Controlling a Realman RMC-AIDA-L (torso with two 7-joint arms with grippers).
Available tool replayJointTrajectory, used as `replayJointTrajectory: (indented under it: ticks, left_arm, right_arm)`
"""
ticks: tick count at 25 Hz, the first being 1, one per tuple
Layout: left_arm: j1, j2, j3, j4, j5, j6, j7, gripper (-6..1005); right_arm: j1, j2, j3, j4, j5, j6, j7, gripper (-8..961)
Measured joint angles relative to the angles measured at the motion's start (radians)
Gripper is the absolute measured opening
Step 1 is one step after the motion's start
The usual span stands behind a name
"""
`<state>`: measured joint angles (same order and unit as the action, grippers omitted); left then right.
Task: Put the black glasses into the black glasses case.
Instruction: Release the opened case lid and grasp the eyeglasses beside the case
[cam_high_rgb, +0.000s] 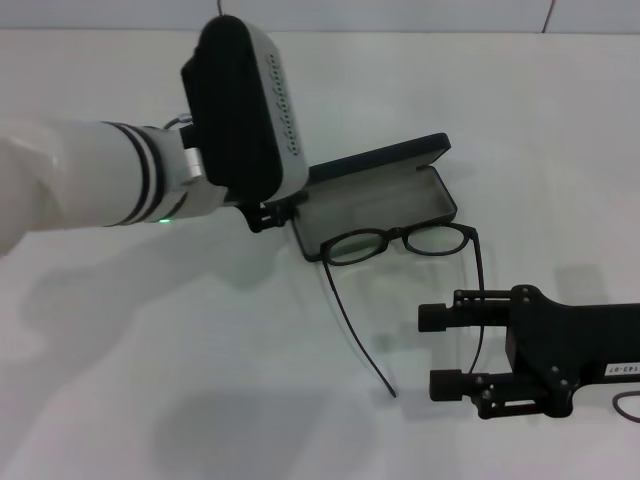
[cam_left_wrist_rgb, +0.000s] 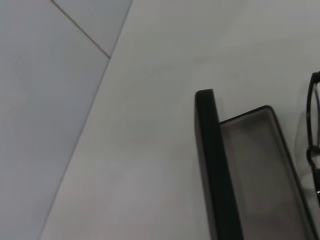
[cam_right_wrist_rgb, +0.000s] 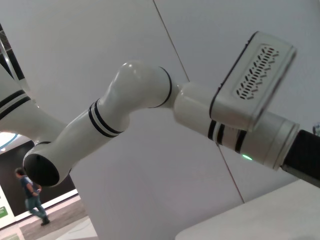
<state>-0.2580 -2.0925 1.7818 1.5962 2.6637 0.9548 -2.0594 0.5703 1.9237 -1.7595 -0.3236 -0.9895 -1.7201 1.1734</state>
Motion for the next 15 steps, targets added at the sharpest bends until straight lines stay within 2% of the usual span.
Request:
replayJointTrajectory:
  ticks: [5,15]
  left_arm:
    - [-0.053,-0.002,0.004,-0.09,-0.004,-0.038,-0.001,440]
    - [-0.087,0.0,-0.005,-0.14,0.019,-0.107,0.0,430]
  right_arm:
    - [0.001,0.002,0.0,0.0,0.0,0.006,0.0,682]
    - [-0.009,0.002,0.0,0.002,0.0,0.008,0.0,681]
